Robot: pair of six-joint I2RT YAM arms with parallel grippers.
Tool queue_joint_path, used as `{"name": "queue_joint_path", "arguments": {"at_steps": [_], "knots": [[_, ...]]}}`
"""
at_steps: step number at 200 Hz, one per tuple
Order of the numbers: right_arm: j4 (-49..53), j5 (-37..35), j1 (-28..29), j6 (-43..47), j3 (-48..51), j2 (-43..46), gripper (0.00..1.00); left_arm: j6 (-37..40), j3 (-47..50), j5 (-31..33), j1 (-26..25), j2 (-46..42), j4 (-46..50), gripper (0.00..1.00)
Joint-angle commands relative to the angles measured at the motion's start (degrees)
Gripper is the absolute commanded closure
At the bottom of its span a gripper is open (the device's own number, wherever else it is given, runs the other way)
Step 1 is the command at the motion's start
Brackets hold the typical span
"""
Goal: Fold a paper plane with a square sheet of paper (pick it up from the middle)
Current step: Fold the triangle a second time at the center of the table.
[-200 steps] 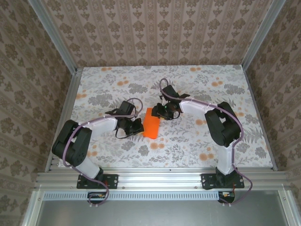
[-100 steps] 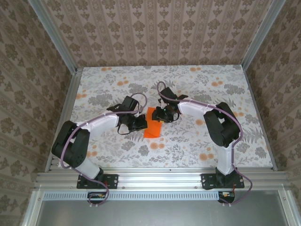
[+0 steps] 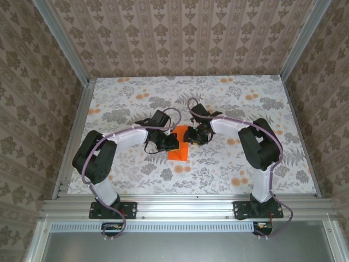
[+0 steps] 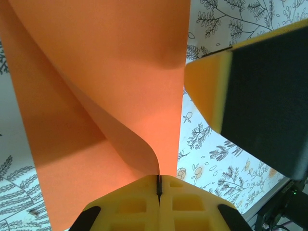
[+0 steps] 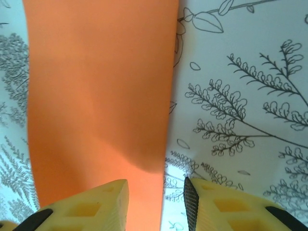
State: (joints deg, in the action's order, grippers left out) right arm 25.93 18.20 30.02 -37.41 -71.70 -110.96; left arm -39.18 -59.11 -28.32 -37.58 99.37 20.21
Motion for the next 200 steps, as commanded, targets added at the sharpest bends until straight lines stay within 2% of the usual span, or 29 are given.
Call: {"name": "queue_joint_path", "arguments": {"at_steps": [1,46,121,171,182,200], "knots": [[0.0,-0.9,-0.4,0.9,1.4,3.7,0.63,1.5,-2.5,0.0,-0.3,0.9,0.2,1.00],[-1.1,-0.7,-1.3,1.1,2.0,4.8,0.65,3.1,-5.0,1.9,-0.2,2.4,1.5,1.00],[-2.1,3.4,-2.2,1.2,-1.0,0.0,0.83,6.9,-5.8,3.2,0.3,4.0,4.2,1.00],[-1.8,4.6,-2.6,1.1,-4.2,-4.6,0.85,4.5,-4.6,1.7,0.7,2.5,2.1,1.00],[-1.7,4.4,-2.7,0.9,-4.0,-5.3,0.85,3.1,-4.1,0.6,0.8,2.1,0.7,0.95],[-2.0,4.8,-2.9,0.3,-3.4,-6.2,0.85,0.1,-2.9,-1.8,1.1,1.5,-3.2,0.80]]}}
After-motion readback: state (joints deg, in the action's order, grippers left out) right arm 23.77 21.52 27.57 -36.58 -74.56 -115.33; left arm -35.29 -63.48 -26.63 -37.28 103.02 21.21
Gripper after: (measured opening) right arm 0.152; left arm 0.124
